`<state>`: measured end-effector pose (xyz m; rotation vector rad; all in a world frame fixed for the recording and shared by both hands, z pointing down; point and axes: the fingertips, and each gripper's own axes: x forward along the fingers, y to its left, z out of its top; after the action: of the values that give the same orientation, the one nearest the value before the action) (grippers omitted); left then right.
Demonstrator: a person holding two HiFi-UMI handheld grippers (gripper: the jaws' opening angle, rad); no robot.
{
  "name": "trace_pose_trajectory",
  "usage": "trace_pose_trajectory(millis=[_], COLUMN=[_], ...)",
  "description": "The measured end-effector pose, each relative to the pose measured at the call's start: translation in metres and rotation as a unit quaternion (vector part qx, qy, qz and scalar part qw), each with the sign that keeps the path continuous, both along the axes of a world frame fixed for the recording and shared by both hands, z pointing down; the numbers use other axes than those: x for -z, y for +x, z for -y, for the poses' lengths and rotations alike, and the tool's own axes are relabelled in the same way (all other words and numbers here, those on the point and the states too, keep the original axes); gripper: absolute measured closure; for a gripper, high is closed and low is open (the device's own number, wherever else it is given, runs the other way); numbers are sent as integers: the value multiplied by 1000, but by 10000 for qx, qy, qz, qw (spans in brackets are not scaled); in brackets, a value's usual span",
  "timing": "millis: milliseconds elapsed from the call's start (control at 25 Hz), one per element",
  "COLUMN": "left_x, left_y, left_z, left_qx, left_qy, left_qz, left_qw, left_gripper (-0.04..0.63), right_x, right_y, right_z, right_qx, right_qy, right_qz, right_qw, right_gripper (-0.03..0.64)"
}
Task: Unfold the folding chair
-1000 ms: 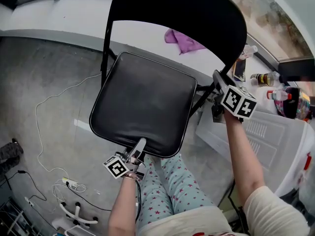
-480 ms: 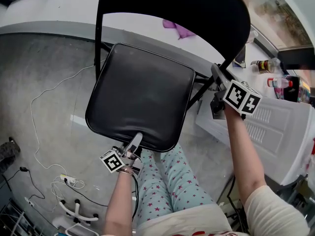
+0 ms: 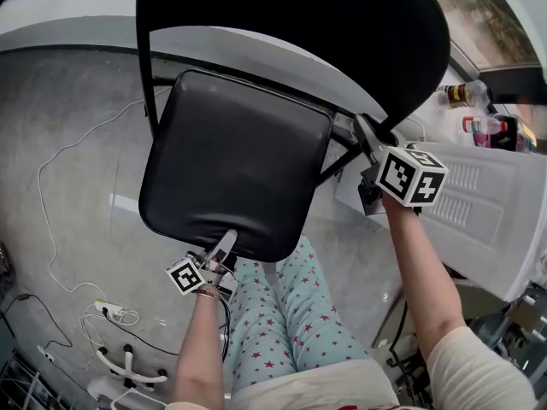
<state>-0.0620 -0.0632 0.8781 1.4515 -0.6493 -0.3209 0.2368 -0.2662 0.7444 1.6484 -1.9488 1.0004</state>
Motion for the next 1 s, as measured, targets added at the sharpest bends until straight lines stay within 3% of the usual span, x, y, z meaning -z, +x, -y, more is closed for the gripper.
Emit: trace_pose_trajectory(millis=[240,720,800,840,920,1000], left_x=[-6,-15,-18,-22,-33,-33], left_y=[-5,-13,-13,-14,-19,-21], left_z=[-6,-12,-15,-20,-32,-33], left_qx=[-63,-113,-200,-255,-375,-392], left_qy=[67,91,-121,-375,-866,-956], left_qz=[-128,-243,-302,-286,-39,256], left_qw=[9999,9996,9993,9986,9955,9943], left_gripper=[339,331,321,308,245,182], right_x=[-16,-24,-24,-25,-26,-26], right_y=[-12,-10,-10,-9,-8,-7], right_z=[-3,-12,-15,-18,-30,-44], right_qx=[39,-806,-880,-923,-1062,-1189], right_qy=[-199,-98,-9,6,13,16], right_qz=[-380,-478,-481,-462,-423,-435], right_qw=[9991,9955,9950,9947,9934,9919], right_gripper=[592,592,552,490,426,391])
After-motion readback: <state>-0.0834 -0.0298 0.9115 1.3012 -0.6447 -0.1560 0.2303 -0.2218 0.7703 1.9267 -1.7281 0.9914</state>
